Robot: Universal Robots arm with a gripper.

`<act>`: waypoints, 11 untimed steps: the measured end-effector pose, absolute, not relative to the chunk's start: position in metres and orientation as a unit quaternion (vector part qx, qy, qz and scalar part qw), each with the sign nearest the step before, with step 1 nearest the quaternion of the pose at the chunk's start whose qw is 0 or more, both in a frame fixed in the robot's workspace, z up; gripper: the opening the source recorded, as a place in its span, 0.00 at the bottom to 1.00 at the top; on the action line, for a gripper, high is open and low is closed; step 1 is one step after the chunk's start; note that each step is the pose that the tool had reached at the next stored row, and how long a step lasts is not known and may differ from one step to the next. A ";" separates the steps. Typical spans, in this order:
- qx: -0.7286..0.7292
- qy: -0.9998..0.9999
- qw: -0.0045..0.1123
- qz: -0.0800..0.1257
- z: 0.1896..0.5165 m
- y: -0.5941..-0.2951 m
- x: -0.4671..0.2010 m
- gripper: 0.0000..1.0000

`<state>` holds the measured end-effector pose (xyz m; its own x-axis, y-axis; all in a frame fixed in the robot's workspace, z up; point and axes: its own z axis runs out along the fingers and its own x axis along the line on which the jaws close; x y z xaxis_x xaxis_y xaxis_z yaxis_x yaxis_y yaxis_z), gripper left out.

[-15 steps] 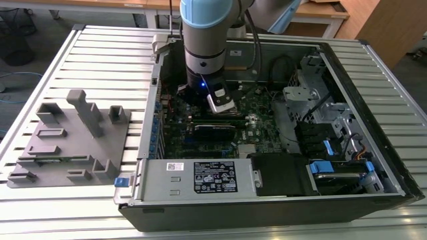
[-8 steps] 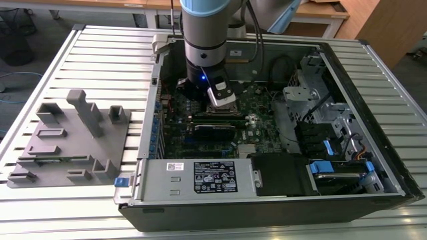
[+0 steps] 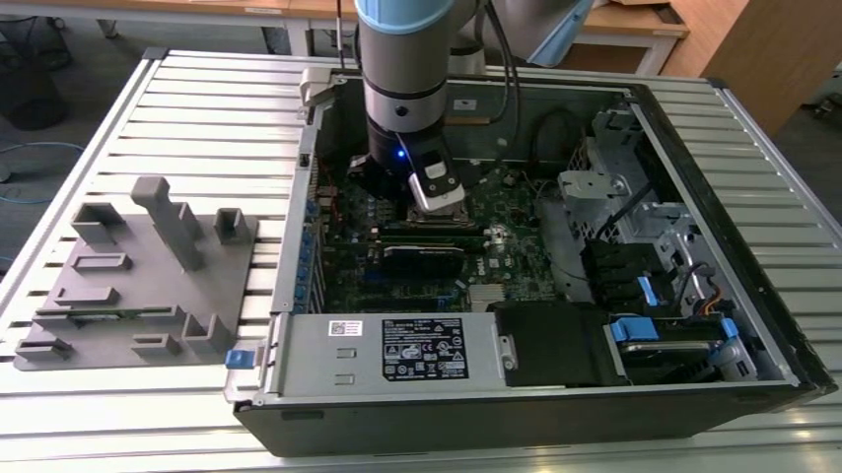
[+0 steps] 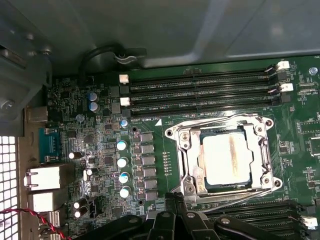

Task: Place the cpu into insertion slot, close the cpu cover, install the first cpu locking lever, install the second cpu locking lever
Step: 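Install the second cpu locking lever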

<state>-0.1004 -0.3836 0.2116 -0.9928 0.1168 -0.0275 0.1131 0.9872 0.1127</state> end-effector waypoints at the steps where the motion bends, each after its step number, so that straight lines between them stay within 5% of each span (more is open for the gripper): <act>1: 0.058 0.997 0.017 0.056 0.212 -0.384 -0.100 0.10; 11: 0.058 0.997 0.017 0.057 0.244 -0.384 -0.100 0.10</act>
<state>-0.1000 -0.3836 0.2444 -0.9928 0.1169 -0.0274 0.1131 0.9869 0.1147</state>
